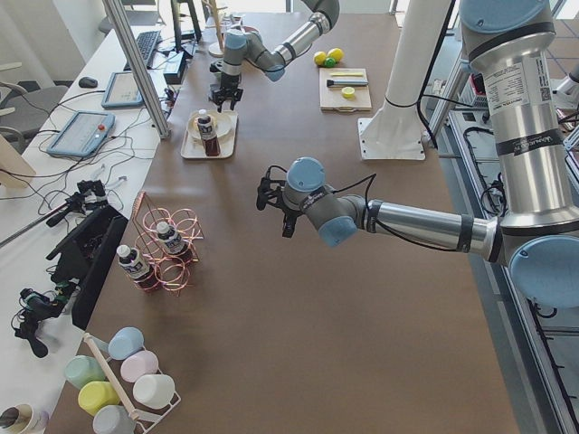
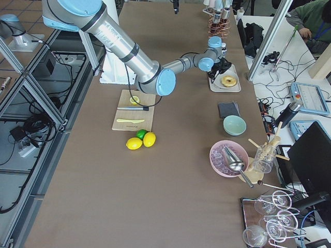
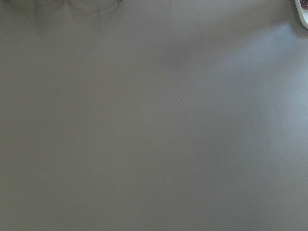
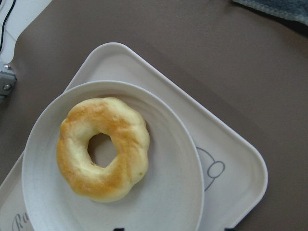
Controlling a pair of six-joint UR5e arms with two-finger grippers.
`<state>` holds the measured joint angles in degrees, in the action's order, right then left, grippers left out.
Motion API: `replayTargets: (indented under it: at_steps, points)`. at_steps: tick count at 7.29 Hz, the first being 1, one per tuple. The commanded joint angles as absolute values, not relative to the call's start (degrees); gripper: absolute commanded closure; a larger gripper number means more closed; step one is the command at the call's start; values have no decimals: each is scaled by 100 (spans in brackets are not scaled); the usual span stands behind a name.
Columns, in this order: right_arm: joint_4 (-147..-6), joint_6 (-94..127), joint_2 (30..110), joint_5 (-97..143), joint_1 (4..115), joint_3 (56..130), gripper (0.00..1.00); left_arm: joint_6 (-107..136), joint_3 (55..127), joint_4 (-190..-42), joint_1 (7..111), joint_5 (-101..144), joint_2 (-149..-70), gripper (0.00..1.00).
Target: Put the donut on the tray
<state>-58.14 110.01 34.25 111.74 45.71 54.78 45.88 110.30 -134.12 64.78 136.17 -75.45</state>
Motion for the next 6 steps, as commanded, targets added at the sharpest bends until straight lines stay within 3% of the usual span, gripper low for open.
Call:
replayTargets:
  at_steps: [1,4,6]
  points:
    - [-5854,10478,4844,11942,5008,7111,0,4588,10890,-13412,6469,13632,-7682,2]
    - [-5845,8525,7146,12480,5868,8547,0,4536,10872,-13395,6626,13781,-7638,2]
    - [-5845,6454,8572,12602,6658,8973,0,3652,10715,-13150,7002,13781,-7532,2]
